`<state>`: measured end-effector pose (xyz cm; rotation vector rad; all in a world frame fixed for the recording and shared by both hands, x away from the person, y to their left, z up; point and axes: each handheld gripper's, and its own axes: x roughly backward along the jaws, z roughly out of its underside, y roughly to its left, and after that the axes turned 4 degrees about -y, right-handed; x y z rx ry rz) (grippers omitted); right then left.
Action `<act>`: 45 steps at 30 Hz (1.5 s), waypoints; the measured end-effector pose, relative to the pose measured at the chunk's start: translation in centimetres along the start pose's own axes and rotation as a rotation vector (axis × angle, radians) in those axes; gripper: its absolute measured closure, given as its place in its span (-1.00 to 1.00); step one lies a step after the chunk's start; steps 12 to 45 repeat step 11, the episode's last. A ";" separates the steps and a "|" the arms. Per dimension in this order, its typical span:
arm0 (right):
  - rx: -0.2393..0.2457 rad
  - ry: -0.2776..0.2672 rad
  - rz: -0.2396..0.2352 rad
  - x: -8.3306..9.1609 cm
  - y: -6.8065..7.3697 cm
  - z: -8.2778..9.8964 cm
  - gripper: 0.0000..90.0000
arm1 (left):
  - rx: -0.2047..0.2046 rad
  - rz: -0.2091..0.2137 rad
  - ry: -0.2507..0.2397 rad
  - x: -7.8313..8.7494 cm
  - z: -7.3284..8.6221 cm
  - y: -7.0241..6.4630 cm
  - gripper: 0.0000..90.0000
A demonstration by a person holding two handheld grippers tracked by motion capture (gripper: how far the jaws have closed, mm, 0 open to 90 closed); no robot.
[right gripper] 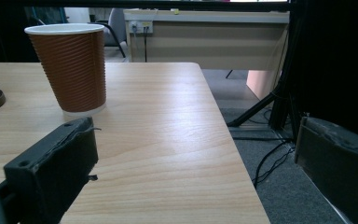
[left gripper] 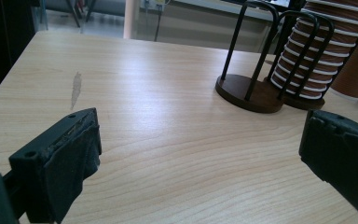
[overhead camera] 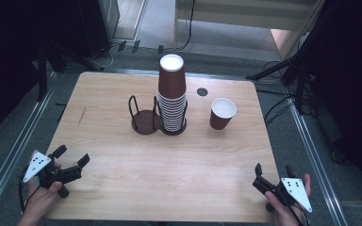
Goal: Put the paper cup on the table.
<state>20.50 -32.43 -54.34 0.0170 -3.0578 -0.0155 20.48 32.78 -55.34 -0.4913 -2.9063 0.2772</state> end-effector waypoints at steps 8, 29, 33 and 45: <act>0.027 0.008 -0.012 0.5 0.3 0.5 -1.00 | 0.000 0.006 0.010 0.0 0.0 -0.1 -1.00; 0.025 0.011 -0.016 0.5 0.2 0.4 -1.00 | -0.001 0.009 0.014 -0.1 0.0 -0.1 -1.00; 0.025 0.011 -0.016 0.5 0.2 0.4 -1.00 | -0.001 0.009 0.014 -0.1 0.0 -0.1 -1.00; 0.025 0.011 -0.016 0.5 0.2 0.4 -1.00 | -0.001 0.009 0.014 -0.1 0.0 -0.1 -1.00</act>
